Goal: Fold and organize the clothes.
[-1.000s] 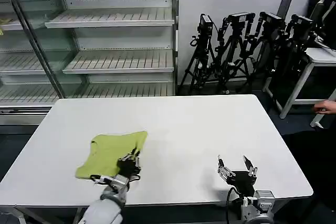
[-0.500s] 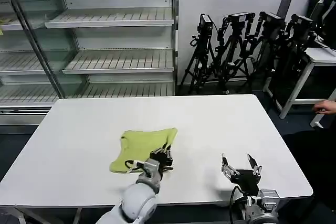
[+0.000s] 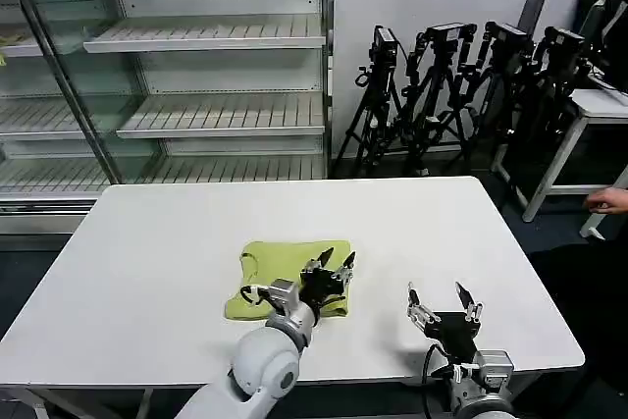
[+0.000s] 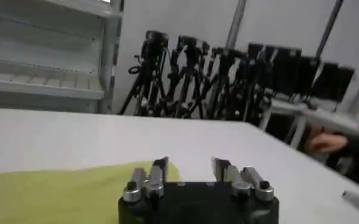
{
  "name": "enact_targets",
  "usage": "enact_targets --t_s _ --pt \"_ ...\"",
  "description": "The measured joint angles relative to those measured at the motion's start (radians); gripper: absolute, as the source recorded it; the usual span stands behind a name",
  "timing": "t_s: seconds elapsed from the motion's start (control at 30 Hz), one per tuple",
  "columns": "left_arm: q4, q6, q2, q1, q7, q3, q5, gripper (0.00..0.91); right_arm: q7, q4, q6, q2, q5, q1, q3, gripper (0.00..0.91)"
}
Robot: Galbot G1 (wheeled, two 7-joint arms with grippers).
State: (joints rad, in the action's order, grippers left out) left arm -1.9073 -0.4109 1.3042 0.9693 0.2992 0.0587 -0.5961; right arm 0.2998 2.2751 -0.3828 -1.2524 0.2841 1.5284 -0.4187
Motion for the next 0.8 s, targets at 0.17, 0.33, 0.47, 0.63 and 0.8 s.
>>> enact_targets --t_s 0.17,0.33,0.47,0.63,0.8 --pt "-0.072 0.041 -0.025 0.058 -0.033 -0.069 -0.020 0.907 -0.017 0.001 0.024 0.011 -0.021 -0.012 0.010 0.907" --pt "-0.165 0.094 -0.079 0.160 -0.059 -0.185 0.029 0.907 -0.041 -0.004 0.058 0.010 -0.045 -0.023 0.026 0.907" --pt "-0.234 0.140 -0.116 0.272 -0.063 -0.311 0.089 0.907 -0.054 -0.012 0.081 0.005 -0.061 -0.027 0.043 0.907" --pt "-0.294 0.186 -0.135 0.399 -0.068 -0.434 0.143 0.907 -0.074 -0.014 0.113 -0.007 -0.087 -0.028 0.068 0.907" --pt "-0.338 0.221 -0.134 0.493 -0.074 -0.505 0.174 0.907 -0.083 -0.008 0.133 -0.017 -0.109 -0.019 0.075 0.907"
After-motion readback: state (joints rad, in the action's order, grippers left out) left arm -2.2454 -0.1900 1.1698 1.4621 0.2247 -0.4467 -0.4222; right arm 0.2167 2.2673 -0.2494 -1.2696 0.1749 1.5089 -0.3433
